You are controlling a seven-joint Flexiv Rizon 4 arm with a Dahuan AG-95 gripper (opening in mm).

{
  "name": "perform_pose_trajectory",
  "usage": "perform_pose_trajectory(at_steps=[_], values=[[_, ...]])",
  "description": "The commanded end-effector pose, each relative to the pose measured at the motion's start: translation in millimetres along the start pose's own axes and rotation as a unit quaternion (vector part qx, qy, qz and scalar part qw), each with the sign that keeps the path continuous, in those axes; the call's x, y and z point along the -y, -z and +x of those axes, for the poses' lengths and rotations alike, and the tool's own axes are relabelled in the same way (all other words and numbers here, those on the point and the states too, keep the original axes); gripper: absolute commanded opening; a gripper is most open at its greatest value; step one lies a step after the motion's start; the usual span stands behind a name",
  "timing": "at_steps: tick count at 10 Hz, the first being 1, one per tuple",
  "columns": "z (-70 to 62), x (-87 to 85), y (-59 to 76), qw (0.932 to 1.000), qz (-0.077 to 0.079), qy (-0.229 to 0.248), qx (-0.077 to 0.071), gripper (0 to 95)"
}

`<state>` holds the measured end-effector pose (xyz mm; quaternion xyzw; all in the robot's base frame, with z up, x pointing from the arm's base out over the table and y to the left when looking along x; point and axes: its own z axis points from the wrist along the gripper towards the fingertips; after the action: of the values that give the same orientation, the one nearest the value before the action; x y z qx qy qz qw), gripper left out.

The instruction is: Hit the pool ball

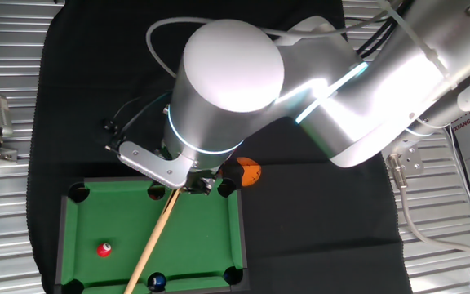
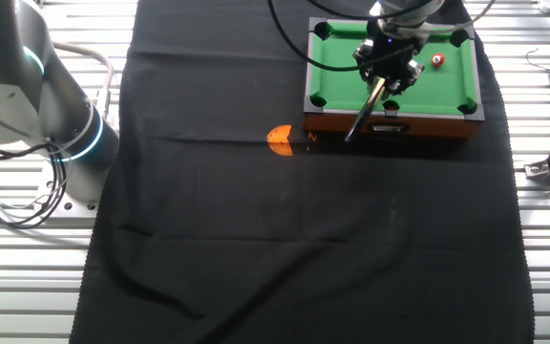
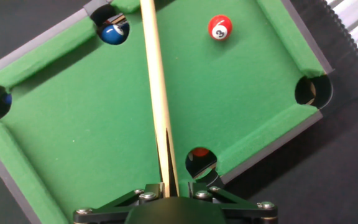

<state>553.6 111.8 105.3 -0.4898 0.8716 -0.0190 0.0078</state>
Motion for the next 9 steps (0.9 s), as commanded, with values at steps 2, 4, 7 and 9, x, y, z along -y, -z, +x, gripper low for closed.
perform_pose_trajectory(at_steps=[2,4,7,9], values=[[-0.9,0.8,-0.9,0.9997,-0.01,0.019,-0.008,19.0],[-0.9,0.8,-0.9,0.9995,-0.013,0.027,0.007,19.0],[-0.9,0.8,-0.9,0.9995,-0.013,0.011,0.026,19.0],[-0.9,0.8,-0.9,0.9996,-0.013,0.008,0.025,19.0]])
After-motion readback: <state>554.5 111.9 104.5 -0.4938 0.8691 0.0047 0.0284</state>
